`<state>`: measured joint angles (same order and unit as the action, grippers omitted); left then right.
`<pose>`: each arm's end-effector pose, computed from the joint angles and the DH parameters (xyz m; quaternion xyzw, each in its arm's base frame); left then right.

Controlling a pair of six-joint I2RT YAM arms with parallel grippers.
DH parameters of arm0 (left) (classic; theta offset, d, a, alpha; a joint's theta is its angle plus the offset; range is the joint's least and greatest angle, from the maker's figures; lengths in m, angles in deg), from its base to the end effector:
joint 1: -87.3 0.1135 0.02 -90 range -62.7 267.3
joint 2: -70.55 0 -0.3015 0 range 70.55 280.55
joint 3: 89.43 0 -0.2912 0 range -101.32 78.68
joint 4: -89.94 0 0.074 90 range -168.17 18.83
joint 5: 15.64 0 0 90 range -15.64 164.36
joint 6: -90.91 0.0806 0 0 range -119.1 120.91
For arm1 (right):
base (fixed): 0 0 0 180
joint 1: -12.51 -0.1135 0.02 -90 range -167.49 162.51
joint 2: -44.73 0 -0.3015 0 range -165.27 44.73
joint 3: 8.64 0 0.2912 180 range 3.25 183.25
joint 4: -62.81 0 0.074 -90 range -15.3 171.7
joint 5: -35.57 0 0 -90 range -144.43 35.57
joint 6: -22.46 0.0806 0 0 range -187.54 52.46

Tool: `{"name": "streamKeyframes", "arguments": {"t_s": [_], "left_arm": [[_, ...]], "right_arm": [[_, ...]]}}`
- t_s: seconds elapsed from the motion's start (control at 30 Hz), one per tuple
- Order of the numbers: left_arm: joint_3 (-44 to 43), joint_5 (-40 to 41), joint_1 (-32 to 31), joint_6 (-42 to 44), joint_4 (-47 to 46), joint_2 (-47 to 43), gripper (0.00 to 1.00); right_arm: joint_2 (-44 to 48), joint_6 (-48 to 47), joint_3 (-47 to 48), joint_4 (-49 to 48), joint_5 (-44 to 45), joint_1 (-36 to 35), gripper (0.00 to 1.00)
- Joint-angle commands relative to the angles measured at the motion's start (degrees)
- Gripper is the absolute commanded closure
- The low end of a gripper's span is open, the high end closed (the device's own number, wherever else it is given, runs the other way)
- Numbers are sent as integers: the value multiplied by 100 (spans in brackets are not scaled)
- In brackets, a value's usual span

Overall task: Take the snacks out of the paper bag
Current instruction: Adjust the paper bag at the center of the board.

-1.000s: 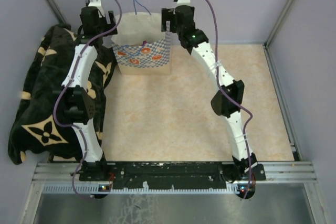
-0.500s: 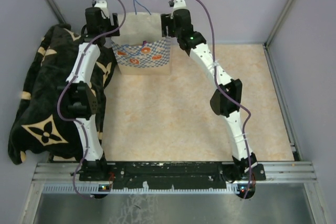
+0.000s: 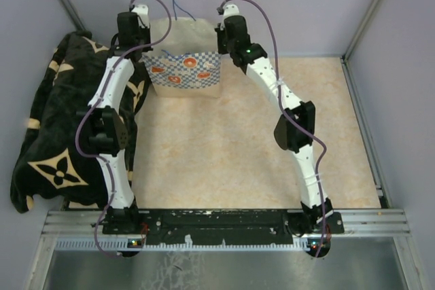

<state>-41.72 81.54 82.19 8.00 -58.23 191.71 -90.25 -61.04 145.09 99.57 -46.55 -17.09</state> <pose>0.6042 -0.0439 0.3733 0.0518 0.8202 0.0613 0.5665 0.5751 0.3140 0.3728 -0.1220 0.7989 0.1288 0.5747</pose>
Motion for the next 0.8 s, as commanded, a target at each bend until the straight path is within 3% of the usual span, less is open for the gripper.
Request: {"name": "streamKeyframes", "arguments": {"t_s": [0.0,0.23,0.77], "left_arm": [[487,-18,-82,-141,-30,-539,100],[1452,79,-550,-100,-418,-1223,100],[2041,707,-1743,-41,-162,-2487,100]], "right_arm": [[629,-127,-385,93,-17,-45,100],[1398,-255,-1404,-40,171,-13,100],[4091,-231,-4177,-423,358,21,100]]}}
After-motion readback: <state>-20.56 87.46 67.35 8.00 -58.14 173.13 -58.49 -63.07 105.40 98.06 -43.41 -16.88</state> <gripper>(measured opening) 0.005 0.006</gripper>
